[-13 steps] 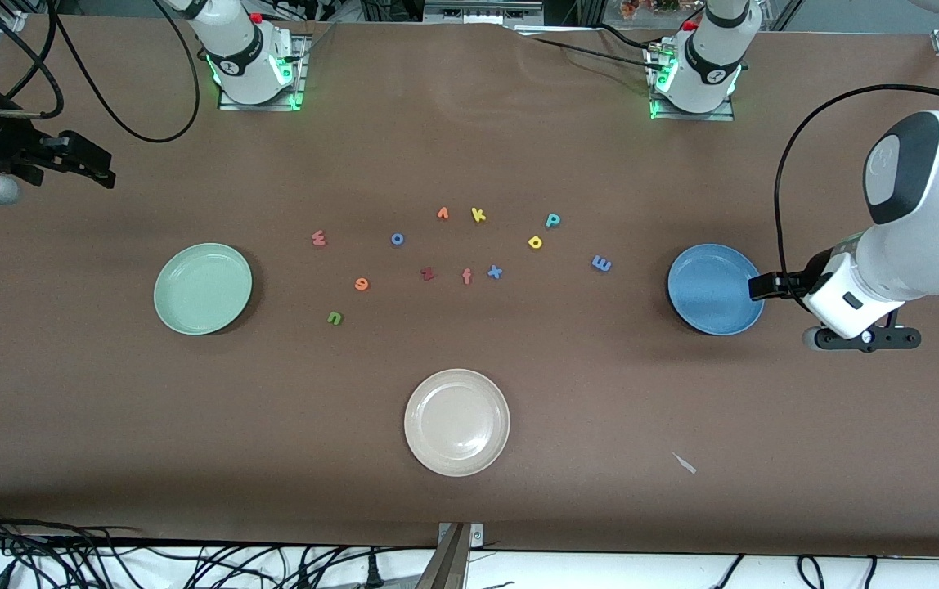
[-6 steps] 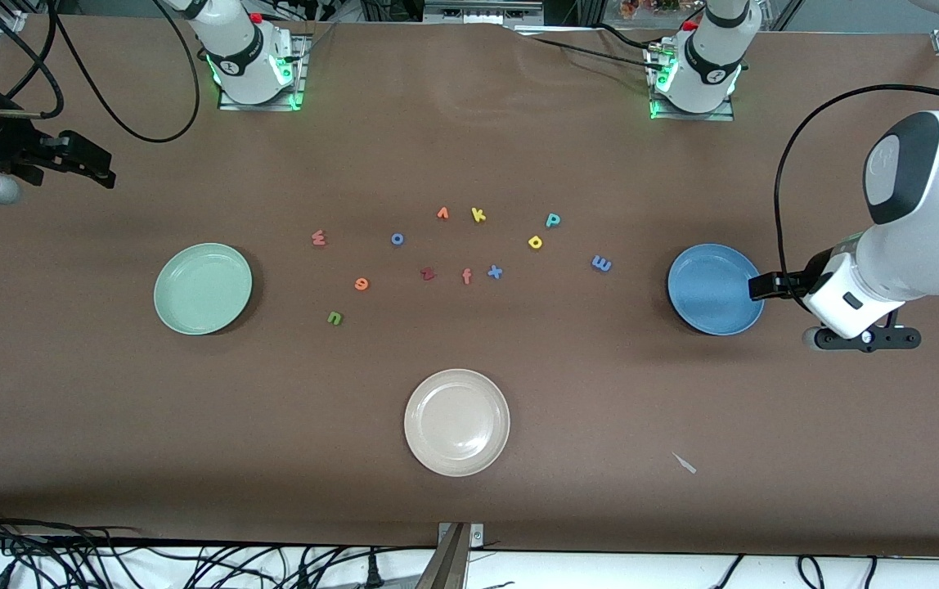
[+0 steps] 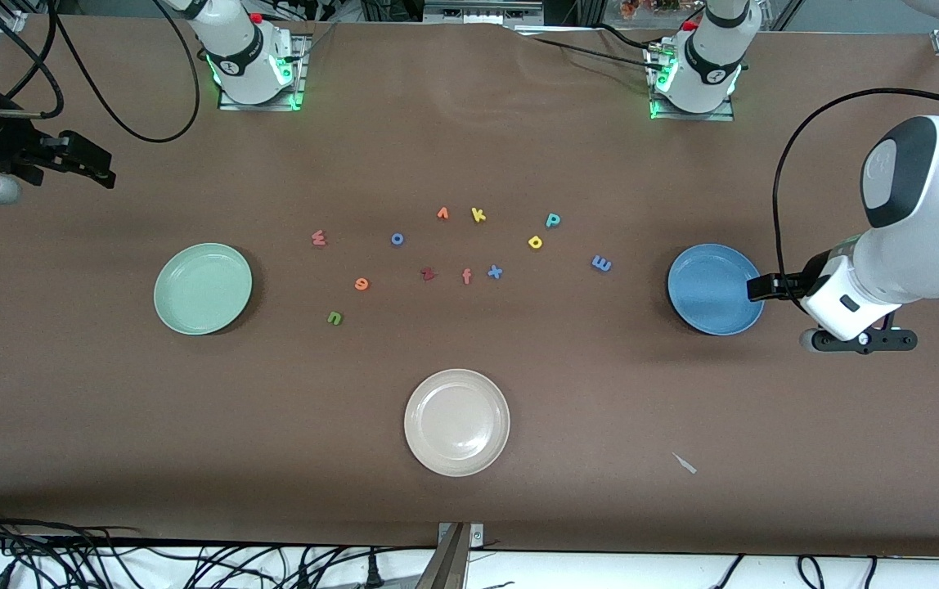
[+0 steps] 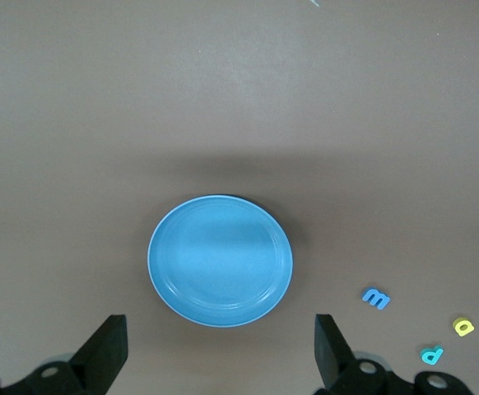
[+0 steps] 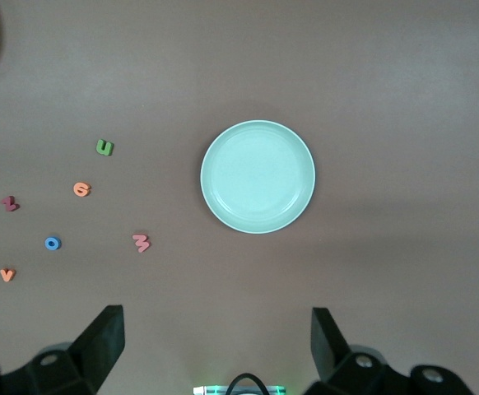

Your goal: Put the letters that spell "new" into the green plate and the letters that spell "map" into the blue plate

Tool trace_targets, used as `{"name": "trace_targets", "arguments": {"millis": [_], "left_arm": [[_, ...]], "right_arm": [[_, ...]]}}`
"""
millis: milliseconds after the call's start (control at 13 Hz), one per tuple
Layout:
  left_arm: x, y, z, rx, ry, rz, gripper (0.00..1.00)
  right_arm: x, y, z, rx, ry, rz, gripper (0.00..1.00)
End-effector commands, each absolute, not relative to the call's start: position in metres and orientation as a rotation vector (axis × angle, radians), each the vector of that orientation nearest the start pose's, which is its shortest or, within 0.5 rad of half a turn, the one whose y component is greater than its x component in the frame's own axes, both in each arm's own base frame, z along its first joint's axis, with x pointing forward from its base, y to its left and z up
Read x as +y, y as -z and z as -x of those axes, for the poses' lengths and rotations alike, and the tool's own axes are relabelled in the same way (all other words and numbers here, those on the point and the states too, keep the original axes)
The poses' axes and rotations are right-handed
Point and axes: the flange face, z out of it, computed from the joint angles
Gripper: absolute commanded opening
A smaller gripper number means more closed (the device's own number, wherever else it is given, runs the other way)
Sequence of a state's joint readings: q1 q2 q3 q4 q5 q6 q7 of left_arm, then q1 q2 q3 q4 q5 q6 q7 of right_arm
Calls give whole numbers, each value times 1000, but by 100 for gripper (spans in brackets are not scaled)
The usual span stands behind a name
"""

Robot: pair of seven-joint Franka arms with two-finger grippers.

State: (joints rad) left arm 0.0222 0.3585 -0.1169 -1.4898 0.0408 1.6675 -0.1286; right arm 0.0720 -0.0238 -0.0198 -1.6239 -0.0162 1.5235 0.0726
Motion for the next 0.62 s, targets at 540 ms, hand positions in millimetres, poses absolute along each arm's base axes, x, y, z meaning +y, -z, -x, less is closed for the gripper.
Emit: {"name": "trace_targets", "arguments": {"millis": [540], "left_arm": [[-61,-443,-647,-29,-315,3117,100]], "right_arm": [[28,-615,-538,20,-119,3171,100]]}}
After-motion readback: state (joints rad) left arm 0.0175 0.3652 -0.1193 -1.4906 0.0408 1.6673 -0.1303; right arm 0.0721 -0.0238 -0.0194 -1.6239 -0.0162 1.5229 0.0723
